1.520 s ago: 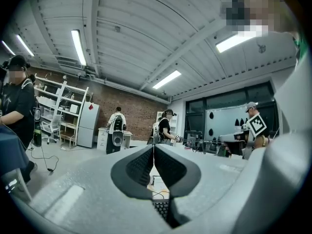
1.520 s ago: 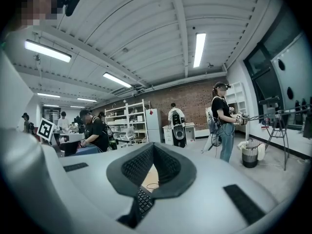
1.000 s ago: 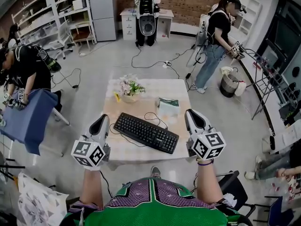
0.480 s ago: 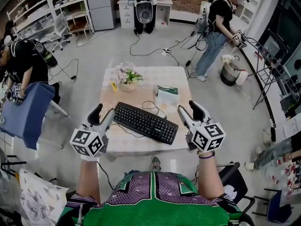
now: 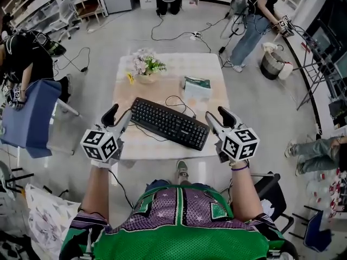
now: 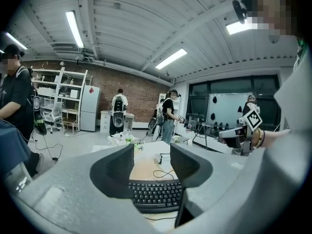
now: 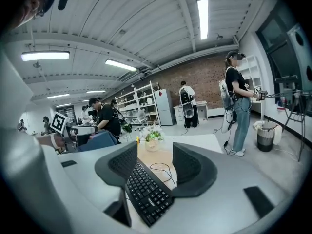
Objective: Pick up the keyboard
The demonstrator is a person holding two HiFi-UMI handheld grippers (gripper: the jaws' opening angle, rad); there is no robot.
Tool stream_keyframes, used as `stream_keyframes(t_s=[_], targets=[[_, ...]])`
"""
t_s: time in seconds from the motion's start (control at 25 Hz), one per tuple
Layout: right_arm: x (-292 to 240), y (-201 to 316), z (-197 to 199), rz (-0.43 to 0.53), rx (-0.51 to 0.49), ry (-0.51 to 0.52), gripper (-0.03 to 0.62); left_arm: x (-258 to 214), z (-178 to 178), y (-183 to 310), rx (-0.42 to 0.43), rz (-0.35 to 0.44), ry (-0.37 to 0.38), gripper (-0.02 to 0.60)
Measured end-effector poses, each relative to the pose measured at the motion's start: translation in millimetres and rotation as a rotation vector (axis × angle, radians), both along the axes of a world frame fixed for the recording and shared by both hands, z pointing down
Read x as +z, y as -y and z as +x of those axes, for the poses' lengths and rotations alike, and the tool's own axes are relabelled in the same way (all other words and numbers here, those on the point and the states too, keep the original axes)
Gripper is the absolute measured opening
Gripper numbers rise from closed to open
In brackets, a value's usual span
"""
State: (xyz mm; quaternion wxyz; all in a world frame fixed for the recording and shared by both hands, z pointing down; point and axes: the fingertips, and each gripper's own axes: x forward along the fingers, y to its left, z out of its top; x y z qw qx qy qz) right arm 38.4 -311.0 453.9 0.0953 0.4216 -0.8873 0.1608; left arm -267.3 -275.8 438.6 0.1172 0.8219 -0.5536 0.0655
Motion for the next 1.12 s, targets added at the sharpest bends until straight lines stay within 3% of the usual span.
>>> stream_keyframes(t_s=[0.56,1.12], targets=[[122.7,22.4,25.4,-0.26,0.043,-0.052,0.21,114.3,-13.7,65.1,0.023,-0.197,0.127,0.224],[233.2,15.3,43.1,-0.502,0.102,-0.056,0.21,215.3,-31.2,105.3,0.018,-0.376,0.183,0.224]])
